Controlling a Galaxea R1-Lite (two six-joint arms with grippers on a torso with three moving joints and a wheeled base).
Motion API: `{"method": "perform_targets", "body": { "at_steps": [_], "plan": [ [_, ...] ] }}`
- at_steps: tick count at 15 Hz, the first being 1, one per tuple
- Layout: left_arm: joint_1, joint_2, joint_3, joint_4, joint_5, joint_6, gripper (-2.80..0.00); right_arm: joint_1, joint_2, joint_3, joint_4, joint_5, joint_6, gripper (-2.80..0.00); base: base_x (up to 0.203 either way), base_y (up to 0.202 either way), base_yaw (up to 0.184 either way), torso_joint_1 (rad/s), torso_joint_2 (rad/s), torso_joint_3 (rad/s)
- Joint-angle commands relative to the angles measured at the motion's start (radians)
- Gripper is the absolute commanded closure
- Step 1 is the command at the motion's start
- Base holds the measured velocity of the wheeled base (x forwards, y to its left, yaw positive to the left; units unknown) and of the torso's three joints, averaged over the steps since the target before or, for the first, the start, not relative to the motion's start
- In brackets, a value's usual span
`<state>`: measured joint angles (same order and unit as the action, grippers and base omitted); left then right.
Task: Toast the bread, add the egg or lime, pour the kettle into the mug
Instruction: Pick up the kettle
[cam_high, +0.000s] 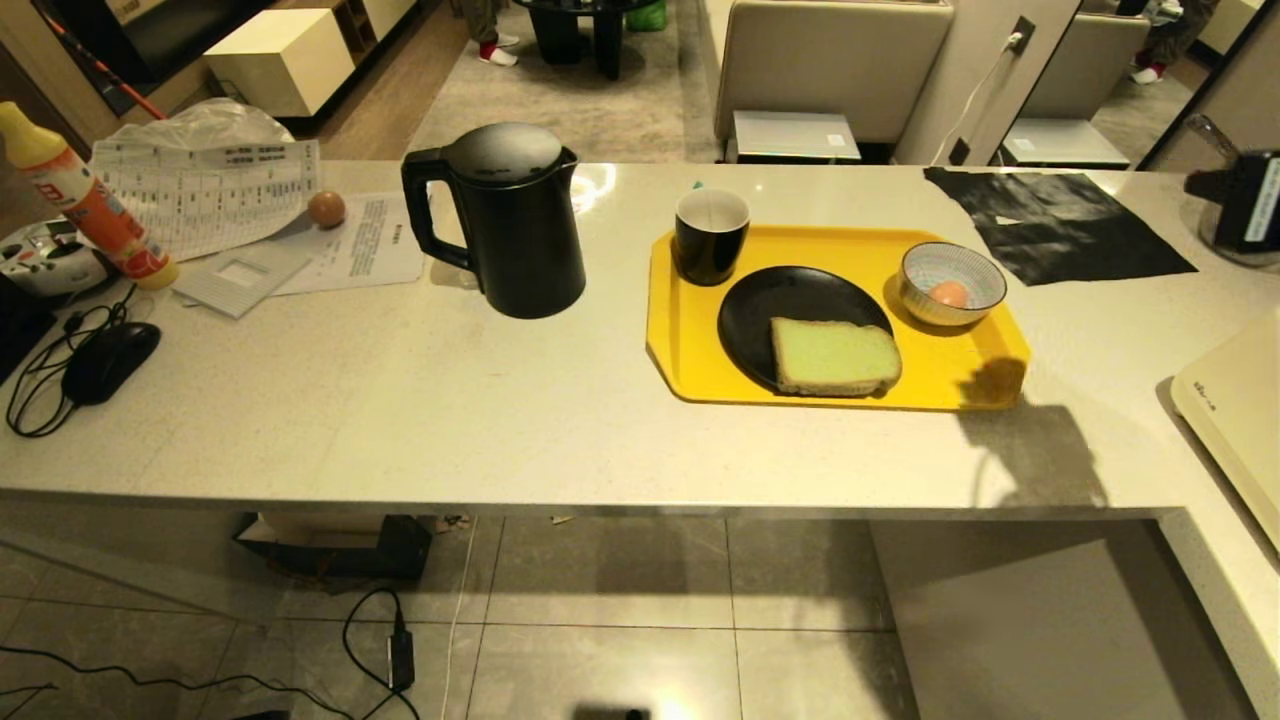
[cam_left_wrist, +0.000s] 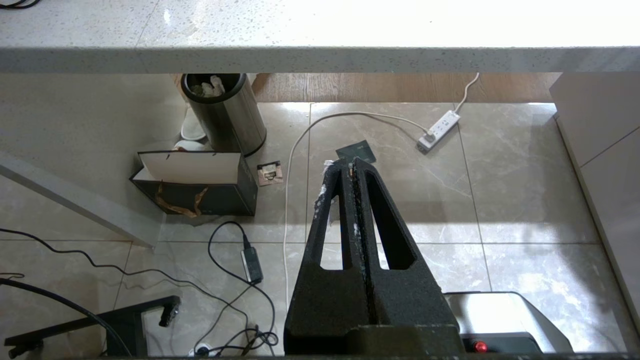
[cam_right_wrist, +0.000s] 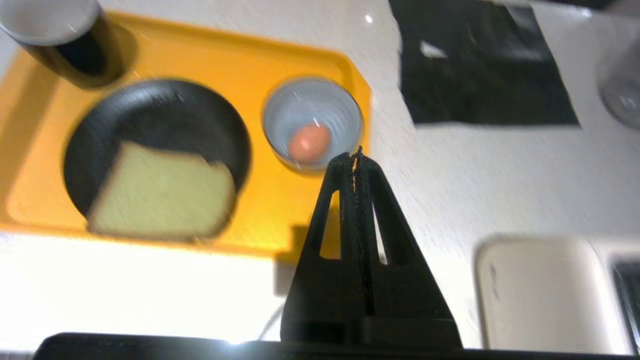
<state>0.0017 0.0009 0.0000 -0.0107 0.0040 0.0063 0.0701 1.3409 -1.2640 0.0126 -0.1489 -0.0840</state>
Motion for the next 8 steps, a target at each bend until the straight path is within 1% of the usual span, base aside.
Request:
{"method": "perform_targets", "body": {
  "at_steps": [1,2,4,5,8],
  "plan": [
    [0.0,0.001,0.0,0.0,0.001,0.0,0.0,-0.031,-0.163,0.161,0.017,-0.003,0.0,0.0,0.0,0.0,0.0,0.0,0.0,0.0],
    [0.001,0.001,0.0,0.0,0.001,0.0,0.0,-0.046,-0.224,0.242,0.024,-0.004,0.001,0.0,0.0,0.0,0.0,0.0,0.0,0.0],
    [0.0,0.001,0.0,0.0,0.001,0.0,0.0,-0.094,-0.325,0.35,0.031,-0.004,0.001,0.0,0.0,0.0,0.0,0.0,0.0,0.0],
    [0.001,0.001,0.0,0.0,0.001,0.0,0.0,-0.128,-0.359,0.378,0.031,-0.003,0.001,0.0,0.0,0.0,0.0,0.0,0.0,0.0],
    [0.001,0.001,0.0,0.0,0.001,0.0,0.0,-0.139,-0.446,0.418,0.022,0.005,0.004,0.0,0.0,0.0,0.0,0.0,0.0,0.0]
  ]
}}
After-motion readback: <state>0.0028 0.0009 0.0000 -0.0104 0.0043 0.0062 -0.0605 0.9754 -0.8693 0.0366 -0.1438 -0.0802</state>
